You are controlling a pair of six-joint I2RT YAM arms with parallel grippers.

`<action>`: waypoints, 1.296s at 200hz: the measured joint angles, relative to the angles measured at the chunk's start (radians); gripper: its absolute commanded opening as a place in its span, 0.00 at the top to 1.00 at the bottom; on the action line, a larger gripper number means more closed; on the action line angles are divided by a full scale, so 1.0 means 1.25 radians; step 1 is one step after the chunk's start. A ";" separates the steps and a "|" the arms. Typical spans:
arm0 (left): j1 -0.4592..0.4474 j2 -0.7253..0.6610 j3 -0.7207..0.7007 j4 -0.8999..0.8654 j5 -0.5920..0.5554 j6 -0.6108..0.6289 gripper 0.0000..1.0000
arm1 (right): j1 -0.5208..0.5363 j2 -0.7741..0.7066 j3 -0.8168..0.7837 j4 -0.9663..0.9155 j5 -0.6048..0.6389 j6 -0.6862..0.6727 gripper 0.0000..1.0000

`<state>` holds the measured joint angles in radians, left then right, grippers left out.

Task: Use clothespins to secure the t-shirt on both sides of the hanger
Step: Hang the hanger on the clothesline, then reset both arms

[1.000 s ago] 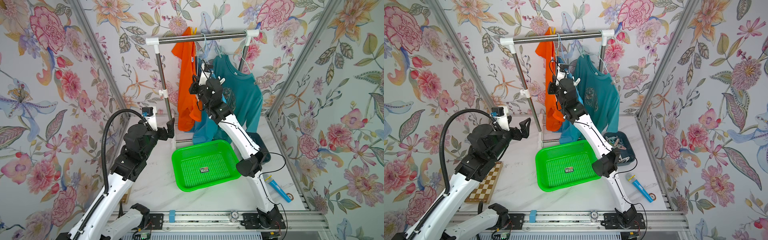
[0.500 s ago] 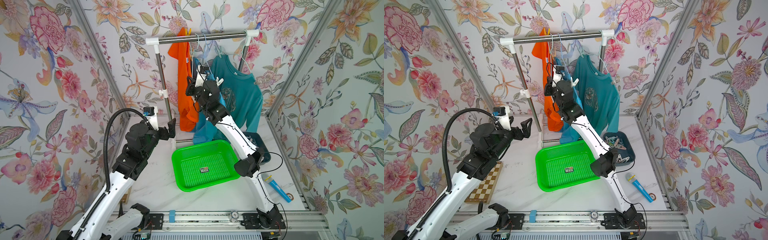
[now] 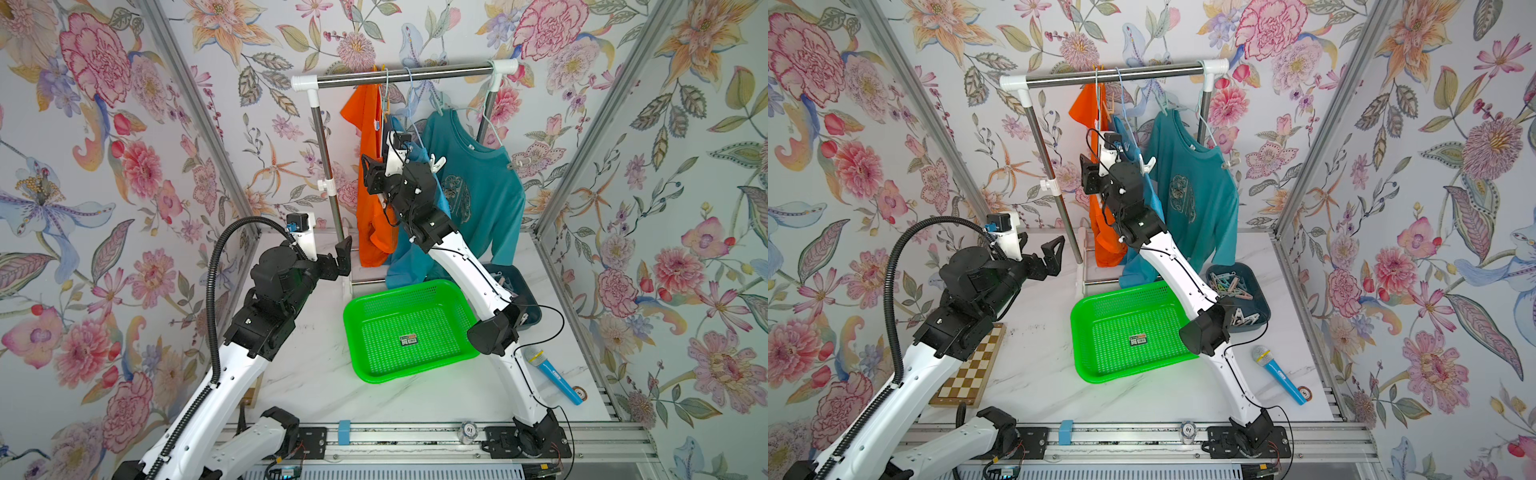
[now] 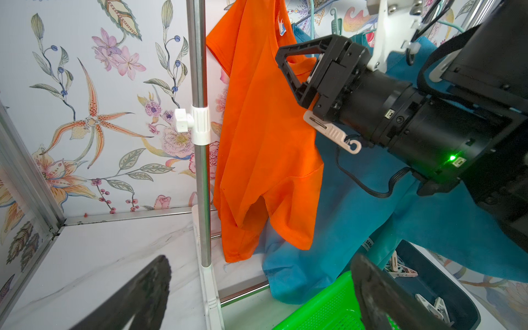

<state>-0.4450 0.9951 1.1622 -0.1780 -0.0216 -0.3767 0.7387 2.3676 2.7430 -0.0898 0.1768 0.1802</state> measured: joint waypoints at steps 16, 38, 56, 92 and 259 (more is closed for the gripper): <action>0.000 0.000 0.000 0.000 0.000 0.001 0.00 | 0.023 -0.007 0.000 -0.030 -0.023 -0.032 0.34; 0.000 0.007 0.018 -0.008 -0.001 0.007 0.00 | 0.064 -0.053 -0.030 -0.091 -0.057 -0.077 0.01; 0.000 0.016 0.042 -0.008 -0.001 0.014 0.00 | 0.093 -0.129 -0.104 -0.126 -0.076 -0.102 0.01; 0.000 0.021 0.070 -0.004 0.005 0.016 0.00 | 0.088 -0.283 -0.181 -0.156 -0.094 -0.117 0.01; 0.000 -0.353 -0.468 0.459 -0.259 0.319 0.00 | 0.062 -1.238 -1.293 -0.136 0.328 -0.170 0.01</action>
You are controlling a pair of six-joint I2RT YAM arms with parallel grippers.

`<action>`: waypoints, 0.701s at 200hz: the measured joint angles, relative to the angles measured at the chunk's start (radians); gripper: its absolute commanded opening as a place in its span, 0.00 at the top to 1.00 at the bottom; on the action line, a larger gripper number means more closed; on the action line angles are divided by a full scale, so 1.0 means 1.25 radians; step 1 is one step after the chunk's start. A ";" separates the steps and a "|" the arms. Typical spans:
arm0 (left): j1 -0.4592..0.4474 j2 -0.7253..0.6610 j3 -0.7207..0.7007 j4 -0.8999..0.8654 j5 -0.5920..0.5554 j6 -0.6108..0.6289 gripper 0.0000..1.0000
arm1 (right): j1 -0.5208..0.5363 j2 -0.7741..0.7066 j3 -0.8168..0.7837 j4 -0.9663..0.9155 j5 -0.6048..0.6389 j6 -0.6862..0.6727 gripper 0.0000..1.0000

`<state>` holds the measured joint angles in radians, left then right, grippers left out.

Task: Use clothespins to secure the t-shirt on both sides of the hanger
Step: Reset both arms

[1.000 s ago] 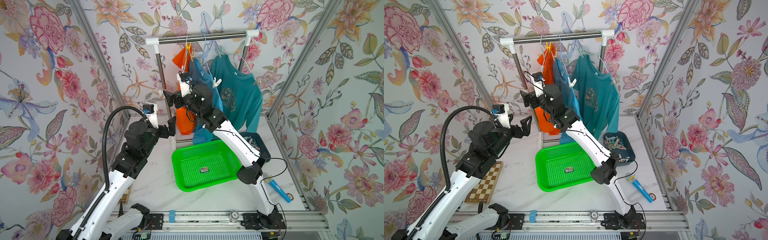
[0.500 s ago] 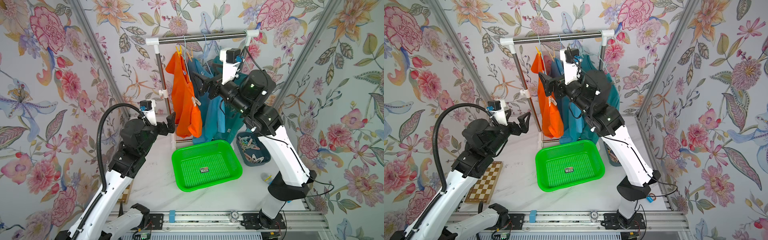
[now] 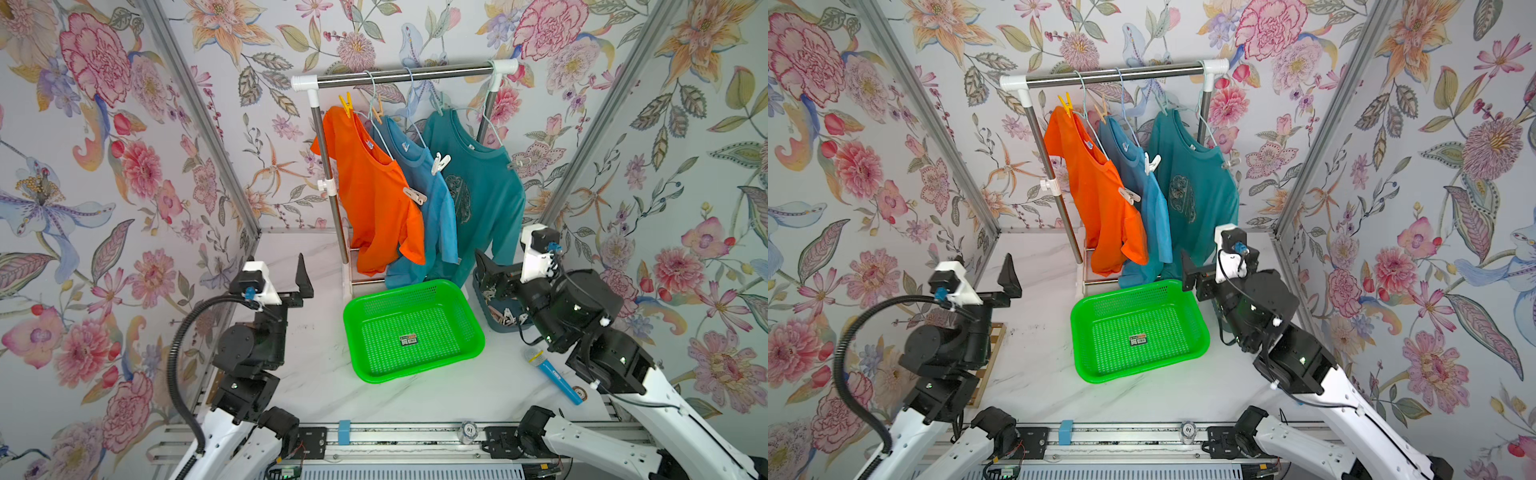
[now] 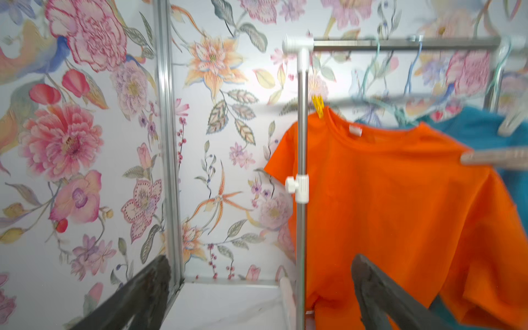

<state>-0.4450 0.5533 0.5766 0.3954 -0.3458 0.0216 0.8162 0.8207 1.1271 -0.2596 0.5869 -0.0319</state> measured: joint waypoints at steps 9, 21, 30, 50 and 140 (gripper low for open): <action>0.000 0.009 -0.093 0.065 -0.002 0.049 0.00 | -0.014 -0.025 -0.085 0.025 0.039 -0.018 0.01; 0.001 0.048 -0.179 0.116 -0.017 0.090 0.00 | -0.036 -0.032 -0.199 0.060 0.083 -0.033 0.01; 0.006 0.088 -0.214 0.136 -0.027 0.107 0.00 | -0.057 -0.027 -0.279 0.070 0.100 -0.035 0.01; 0.039 0.181 -0.249 0.192 -0.017 0.117 0.00 | -0.143 0.007 -0.435 0.098 0.099 -0.037 0.01; 0.243 0.550 -0.356 0.533 0.110 -0.025 0.00 | -0.455 0.146 -0.750 0.544 -0.119 0.014 0.01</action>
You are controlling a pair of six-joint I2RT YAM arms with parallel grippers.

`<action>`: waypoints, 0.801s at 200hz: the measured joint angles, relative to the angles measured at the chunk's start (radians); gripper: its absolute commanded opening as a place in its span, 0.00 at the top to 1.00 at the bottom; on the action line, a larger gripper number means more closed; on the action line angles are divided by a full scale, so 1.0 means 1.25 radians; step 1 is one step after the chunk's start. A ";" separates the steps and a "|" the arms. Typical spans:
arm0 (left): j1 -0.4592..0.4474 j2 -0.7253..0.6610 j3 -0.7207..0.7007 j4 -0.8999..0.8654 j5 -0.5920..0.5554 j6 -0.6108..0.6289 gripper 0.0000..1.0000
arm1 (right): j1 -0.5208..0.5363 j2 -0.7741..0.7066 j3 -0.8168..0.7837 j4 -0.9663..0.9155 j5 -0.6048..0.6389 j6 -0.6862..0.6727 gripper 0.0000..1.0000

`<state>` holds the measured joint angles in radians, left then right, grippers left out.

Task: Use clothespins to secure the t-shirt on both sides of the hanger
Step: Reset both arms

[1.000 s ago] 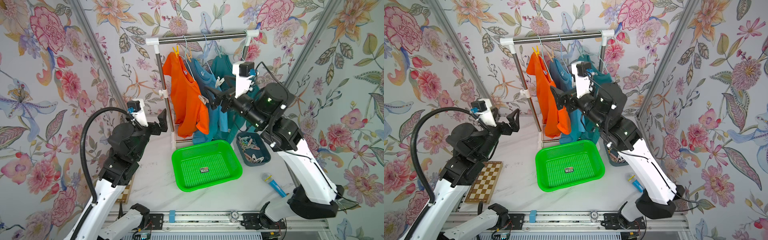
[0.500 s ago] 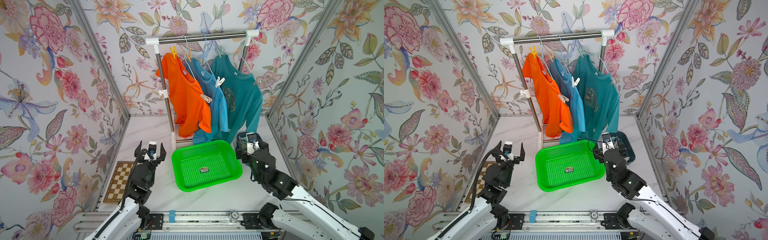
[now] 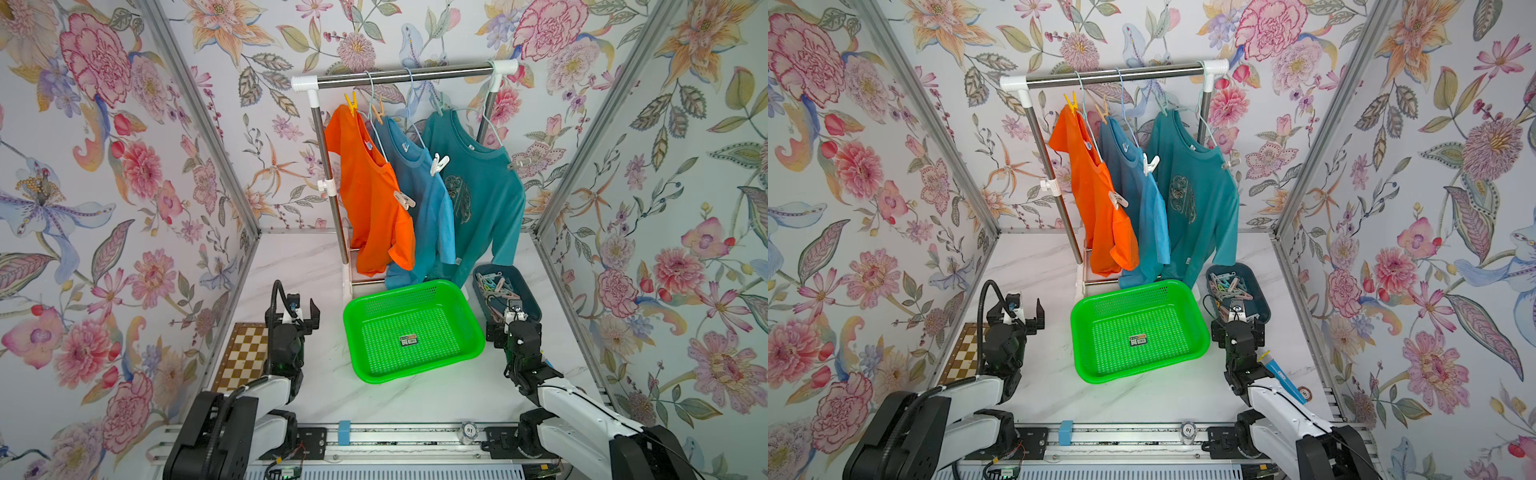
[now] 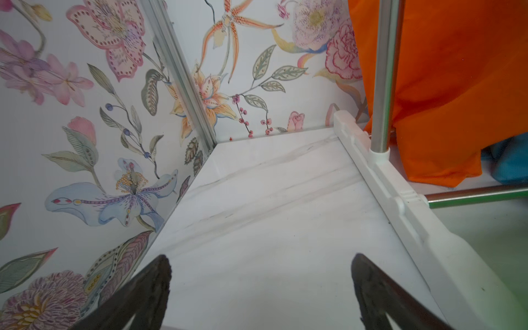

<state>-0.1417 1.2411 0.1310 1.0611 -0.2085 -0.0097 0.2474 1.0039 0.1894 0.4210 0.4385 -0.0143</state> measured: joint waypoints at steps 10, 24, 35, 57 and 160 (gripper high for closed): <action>0.002 0.042 0.002 0.031 0.009 0.001 0.00 | -0.017 0.023 -0.004 0.041 -0.017 -0.004 0.01; 0.011 0.070 0.002 0.057 0.020 0.002 0.00 | -0.034 0.055 -0.008 0.120 -0.042 -0.006 0.01; 0.022 0.096 -0.003 0.122 0.033 0.008 0.00 | -0.055 0.094 -0.010 0.199 -0.075 -0.003 0.01; 0.043 0.226 -0.045 0.303 0.039 0.008 0.00 | -0.096 0.190 0.000 0.311 -0.133 0.003 0.01; 0.103 0.262 -0.020 0.342 0.076 -0.035 0.00 | -0.182 0.431 0.044 0.583 -0.306 -0.019 0.01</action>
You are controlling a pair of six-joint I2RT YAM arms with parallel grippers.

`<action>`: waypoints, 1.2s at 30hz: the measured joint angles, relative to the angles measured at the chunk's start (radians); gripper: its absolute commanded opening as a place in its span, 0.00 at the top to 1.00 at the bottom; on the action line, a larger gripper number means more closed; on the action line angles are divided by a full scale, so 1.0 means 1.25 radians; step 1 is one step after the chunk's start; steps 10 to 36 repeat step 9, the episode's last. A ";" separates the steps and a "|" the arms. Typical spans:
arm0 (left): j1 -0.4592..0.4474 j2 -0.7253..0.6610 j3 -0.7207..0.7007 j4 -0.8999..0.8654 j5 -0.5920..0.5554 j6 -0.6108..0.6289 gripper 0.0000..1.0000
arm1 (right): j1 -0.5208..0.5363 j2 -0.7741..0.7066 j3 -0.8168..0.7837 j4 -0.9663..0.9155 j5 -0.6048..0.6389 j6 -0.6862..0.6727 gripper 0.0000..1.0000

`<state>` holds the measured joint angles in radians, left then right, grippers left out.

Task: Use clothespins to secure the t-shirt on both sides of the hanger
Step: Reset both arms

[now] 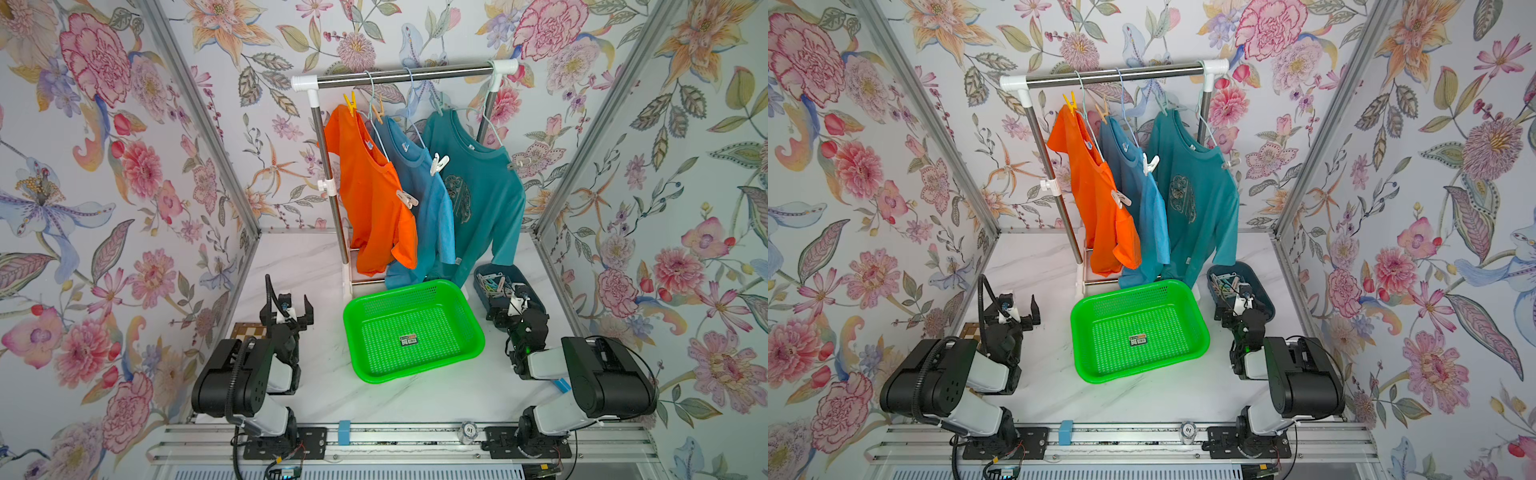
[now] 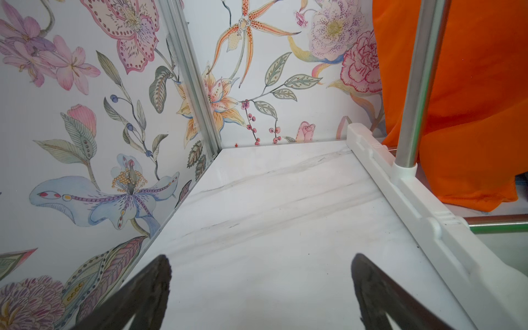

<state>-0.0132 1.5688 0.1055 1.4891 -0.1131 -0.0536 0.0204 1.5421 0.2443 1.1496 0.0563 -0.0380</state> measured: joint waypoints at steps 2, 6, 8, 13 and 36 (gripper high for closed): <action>0.000 0.005 -0.008 -0.001 -0.008 -0.008 0.00 | 0.003 0.000 0.000 0.000 0.000 0.000 0.01; 0.000 0.007 0.008 -0.013 -0.013 -0.012 0.00 | 0.009 0.001 0.015 -0.015 -0.014 -0.005 0.01; 0.000 0.007 0.021 -0.018 -0.013 -0.012 0.00 | 0.004 0.001 0.027 -0.025 -0.019 -0.005 0.01; 0.000 0.007 0.025 -0.019 -0.013 -0.012 0.00 | 0.002 0.001 0.031 -0.028 -0.020 -0.005 0.01; 0.000 0.007 0.025 -0.019 -0.013 -0.012 0.00 | 0.002 0.001 0.031 -0.028 -0.020 -0.005 0.01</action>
